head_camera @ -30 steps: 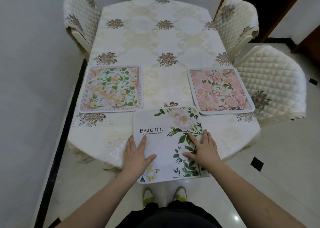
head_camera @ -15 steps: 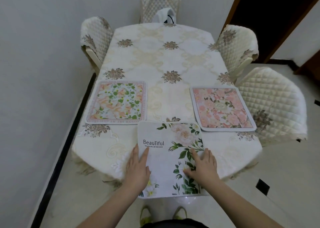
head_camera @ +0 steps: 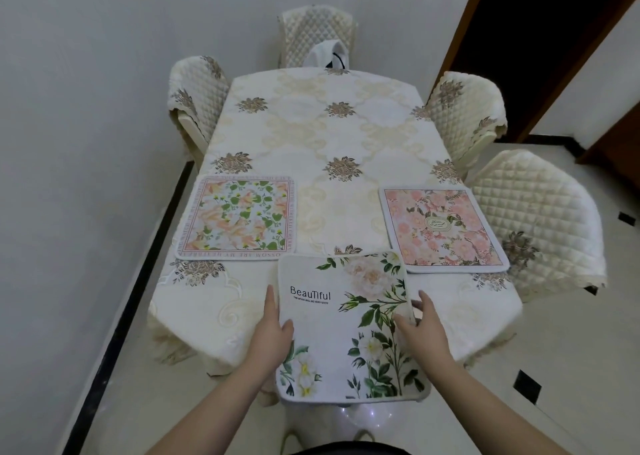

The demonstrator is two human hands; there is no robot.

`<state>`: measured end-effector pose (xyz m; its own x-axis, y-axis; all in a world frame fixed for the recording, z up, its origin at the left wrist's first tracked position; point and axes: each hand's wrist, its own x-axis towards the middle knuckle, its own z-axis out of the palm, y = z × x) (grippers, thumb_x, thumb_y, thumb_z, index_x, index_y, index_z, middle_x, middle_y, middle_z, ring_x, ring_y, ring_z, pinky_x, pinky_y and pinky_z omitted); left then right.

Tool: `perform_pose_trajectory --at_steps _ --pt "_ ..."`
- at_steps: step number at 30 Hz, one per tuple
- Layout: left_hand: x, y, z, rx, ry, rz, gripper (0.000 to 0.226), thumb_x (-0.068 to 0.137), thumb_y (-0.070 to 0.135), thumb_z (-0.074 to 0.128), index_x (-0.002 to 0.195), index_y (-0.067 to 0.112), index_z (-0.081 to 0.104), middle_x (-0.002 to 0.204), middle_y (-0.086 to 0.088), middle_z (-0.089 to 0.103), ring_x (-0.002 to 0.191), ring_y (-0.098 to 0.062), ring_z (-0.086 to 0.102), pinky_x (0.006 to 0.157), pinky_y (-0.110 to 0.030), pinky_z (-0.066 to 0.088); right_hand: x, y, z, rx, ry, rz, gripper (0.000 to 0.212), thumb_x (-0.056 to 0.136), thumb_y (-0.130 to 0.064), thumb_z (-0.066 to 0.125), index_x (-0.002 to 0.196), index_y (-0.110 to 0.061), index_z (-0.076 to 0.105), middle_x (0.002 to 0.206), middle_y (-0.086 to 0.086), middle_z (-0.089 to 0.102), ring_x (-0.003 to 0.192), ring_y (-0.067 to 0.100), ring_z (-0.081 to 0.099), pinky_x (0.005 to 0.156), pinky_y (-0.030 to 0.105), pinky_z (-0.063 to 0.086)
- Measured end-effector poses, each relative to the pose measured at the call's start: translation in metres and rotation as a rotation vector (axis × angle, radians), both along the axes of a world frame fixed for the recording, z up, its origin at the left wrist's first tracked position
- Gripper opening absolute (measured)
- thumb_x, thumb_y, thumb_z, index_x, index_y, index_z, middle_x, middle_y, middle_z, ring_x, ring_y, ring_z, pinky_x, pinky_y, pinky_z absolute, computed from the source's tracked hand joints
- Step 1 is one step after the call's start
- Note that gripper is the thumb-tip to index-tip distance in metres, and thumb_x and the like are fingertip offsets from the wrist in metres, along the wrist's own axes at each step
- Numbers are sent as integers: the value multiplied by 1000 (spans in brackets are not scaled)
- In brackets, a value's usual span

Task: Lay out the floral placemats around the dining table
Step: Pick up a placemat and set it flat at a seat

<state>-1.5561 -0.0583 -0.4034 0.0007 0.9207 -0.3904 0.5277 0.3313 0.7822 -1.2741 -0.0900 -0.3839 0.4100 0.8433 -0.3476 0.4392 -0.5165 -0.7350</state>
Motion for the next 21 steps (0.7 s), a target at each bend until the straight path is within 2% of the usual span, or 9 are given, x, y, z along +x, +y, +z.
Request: perform_pose_trajectory --at_steps 2,3,5,7,8,12,16,18,21 --pt "-1 1 2 3 -1 -6 75 99 11 50 159 20 5 144 -8 53 120 -26 58 89 -21 39 4 -1 1 -97 60 16 71 93 -28 62 154 -24 25 137 2 57 94 11 63 72 29 54" --pt "-1 0 3 15 -2 -18 72 99 11 50 158 20 10 146 -7 52 123 -26 57 90 -20 38 6 -3 -1 -135 49 66 70 94 -29 60 154 -27 24 137 3 57 96 13 63 72 27 53" --pt "-1 -3 3 34 13 -40 73 98 11 51 158 23 12 144 -4 53 119 -23 58 87 -18 37 7 -9 -3 -164 -12 166 72 96 -31 57 155 -33 17 133 2 61 82 2 60 61 16 46" --pt "0 -5 4 47 24 -53 74 98 12 51 158 25 11 143 -2 54 113 -18 58 85 -17 37 6 -13 -4 -162 -66 199 75 95 -32 56 155 -38 11 105 -10 68 65 -2 58 49 11 39" --pt "0 -5 4 54 21 -56 74 98 11 51 158 25 12 143 -1 54 112 -16 58 86 -18 37 5 -15 -4 -147 -63 189 75 95 -31 55 155 -40 11 98 -15 65 64 -2 60 47 9 39" --pt "-4 0 6 93 13 -63 71 97 11 52 157 26 18 141 -3 56 114 -20 59 87 -20 38 -1 -21 -2 -58 -25 113 71 95 -26 55 152 -44 17 111 -18 58 76 -15 51 56 4 37" --pt "-8 8 12 128 -1 -86 69 97 12 52 156 29 21 138 5 56 103 -5 51 86 -19 37 0 -28 3 24 6 62 69 94 -26 57 149 -48 22 107 -29 54 82 -19 52 65 4 39" --pt "-7 10 18 145 -14 -100 69 97 12 52 156 30 22 138 9 52 107 -5 51 88 -18 36 3 -31 6 50 41 34 68 93 -26 57 146 -51 23 109 -32 57 90 -15 56 72 13 45" --pt "-3 13 26 176 -30 -125 70 97 12 53 157 29 22 147 8 47 124 -17 53 93 -20 36 8 -37 9 94 78 -1 67 91 -27 58 142 -56 26 103 -42 57 94 -15 60 79 19 49"
